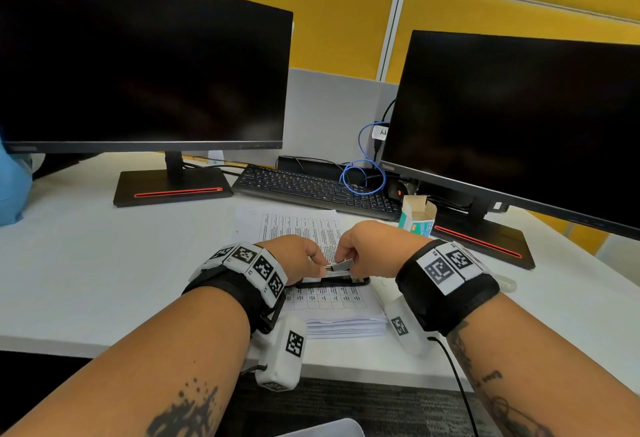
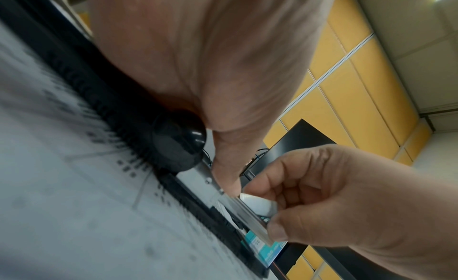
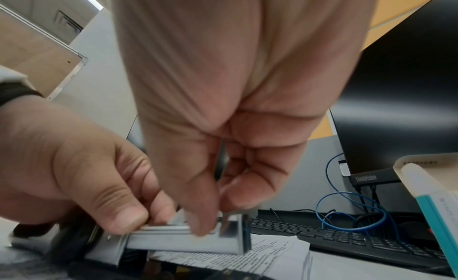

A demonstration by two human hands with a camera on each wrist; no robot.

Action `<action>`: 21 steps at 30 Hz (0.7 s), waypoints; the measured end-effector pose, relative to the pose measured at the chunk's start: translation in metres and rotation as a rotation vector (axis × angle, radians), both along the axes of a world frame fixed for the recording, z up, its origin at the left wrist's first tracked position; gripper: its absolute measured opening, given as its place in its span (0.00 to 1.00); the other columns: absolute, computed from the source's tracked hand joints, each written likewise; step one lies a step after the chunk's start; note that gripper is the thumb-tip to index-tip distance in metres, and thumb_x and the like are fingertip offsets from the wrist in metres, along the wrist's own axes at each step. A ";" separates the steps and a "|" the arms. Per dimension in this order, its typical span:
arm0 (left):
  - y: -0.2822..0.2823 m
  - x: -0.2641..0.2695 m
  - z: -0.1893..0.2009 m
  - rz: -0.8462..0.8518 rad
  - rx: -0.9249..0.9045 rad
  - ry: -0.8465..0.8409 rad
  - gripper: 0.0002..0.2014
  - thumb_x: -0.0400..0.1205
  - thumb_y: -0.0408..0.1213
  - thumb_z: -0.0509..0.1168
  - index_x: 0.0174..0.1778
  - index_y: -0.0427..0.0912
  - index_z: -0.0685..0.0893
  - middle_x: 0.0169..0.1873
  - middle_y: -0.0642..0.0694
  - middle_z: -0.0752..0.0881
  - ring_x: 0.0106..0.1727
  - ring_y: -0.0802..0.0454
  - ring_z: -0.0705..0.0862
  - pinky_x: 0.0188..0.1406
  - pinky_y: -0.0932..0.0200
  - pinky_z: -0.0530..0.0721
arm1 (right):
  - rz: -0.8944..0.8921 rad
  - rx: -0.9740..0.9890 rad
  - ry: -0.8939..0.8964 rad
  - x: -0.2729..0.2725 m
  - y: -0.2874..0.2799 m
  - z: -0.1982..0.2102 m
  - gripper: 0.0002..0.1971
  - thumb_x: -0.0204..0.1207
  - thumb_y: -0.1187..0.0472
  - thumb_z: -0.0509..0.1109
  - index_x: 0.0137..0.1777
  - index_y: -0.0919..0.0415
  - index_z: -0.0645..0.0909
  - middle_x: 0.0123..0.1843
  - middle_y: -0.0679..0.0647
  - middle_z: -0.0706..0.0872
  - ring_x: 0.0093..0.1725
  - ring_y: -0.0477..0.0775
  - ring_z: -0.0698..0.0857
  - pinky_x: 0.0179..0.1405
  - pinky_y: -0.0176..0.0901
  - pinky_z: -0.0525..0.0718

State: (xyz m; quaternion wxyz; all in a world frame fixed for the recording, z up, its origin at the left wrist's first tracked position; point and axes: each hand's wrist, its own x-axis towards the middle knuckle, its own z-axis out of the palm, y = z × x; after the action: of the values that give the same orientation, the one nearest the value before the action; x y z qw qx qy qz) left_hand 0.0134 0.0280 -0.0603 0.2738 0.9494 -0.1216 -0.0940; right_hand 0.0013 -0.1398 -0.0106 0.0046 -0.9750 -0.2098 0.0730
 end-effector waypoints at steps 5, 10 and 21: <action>0.000 0.000 0.000 -0.002 0.008 0.011 0.08 0.82 0.48 0.68 0.56 0.55 0.86 0.39 0.58 0.79 0.41 0.58 0.76 0.41 0.63 0.73 | 0.018 0.013 -0.021 0.002 0.001 0.000 0.17 0.76 0.67 0.69 0.61 0.51 0.86 0.52 0.47 0.86 0.47 0.48 0.81 0.47 0.37 0.79; 0.001 0.002 -0.001 -0.005 -0.004 0.014 0.07 0.82 0.48 0.68 0.54 0.55 0.86 0.37 0.59 0.78 0.42 0.58 0.77 0.46 0.62 0.74 | 0.020 0.037 -0.046 0.001 -0.002 0.000 0.14 0.77 0.65 0.69 0.59 0.52 0.89 0.52 0.48 0.89 0.44 0.46 0.81 0.43 0.36 0.77; 0.003 0.003 -0.003 0.002 0.012 0.021 0.03 0.81 0.51 0.69 0.47 0.59 0.83 0.42 0.55 0.82 0.40 0.56 0.79 0.44 0.61 0.77 | 0.103 -0.025 -0.164 -0.002 -0.001 -0.003 0.12 0.77 0.60 0.70 0.58 0.52 0.88 0.51 0.49 0.88 0.46 0.49 0.81 0.41 0.38 0.75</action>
State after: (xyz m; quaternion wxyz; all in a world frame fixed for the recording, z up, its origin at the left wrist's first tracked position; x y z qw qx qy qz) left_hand 0.0169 0.0310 -0.0632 0.2693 0.9502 -0.1172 -0.1045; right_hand -0.0007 -0.1405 -0.0132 -0.0285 -0.9656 -0.2583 -0.0044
